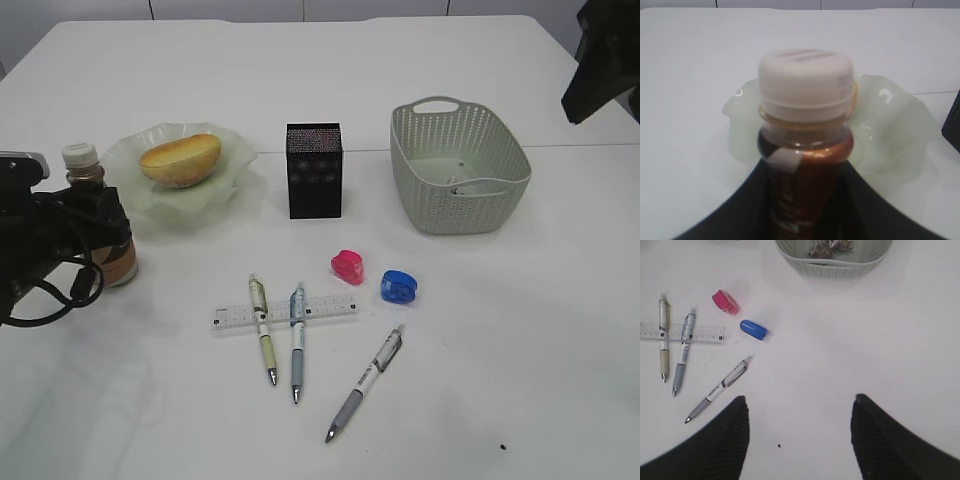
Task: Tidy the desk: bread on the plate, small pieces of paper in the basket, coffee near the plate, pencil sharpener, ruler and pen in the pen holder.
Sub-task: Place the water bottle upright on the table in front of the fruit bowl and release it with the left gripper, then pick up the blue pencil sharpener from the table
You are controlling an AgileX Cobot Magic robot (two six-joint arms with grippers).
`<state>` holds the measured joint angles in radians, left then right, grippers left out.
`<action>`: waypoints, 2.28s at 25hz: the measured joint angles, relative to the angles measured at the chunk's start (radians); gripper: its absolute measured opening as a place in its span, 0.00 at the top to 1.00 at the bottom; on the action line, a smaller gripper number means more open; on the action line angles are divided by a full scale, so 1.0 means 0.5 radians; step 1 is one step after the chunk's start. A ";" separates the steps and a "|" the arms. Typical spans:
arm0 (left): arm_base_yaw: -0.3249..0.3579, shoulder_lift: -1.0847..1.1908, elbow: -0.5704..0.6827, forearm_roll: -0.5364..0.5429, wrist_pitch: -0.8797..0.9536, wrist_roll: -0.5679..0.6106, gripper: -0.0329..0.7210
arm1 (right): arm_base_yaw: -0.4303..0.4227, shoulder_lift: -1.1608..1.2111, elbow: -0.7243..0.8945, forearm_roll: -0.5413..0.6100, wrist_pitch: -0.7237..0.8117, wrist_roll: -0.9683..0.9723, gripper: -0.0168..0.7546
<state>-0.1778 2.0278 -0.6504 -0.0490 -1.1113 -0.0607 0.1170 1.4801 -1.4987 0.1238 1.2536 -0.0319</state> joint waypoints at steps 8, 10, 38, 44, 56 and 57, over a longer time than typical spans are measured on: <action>0.000 0.000 0.000 0.233 0.000 0.000 0.56 | 0.000 0.000 0.000 0.000 0.000 -0.005 0.33; 0.000 0.000 0.000 0.254 0.000 0.000 0.47 | 0.000 0.000 0.000 0.000 0.000 -0.005 0.33; 0.000 -0.599 0.004 0.268 0.474 0.026 0.29 | 0.000 0.000 0.000 0.000 0.000 -0.059 0.33; 0.000 -0.998 0.022 0.254 1.067 0.026 0.29 | 0.000 0.000 0.000 0.004 0.000 -0.067 0.33; 0.000 -1.875 -0.299 -0.088 2.957 0.026 0.31 | 0.000 0.000 0.000 0.428 0.000 -0.364 0.33; 0.000 -1.911 -0.352 -0.096 3.104 0.026 0.31 | 0.000 0.004 0.000 0.443 0.000 -0.396 0.33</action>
<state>-0.1778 1.0721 -0.8262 -0.0970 0.4408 -0.0477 0.1170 1.4819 -1.4987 0.3454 1.2536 -0.2299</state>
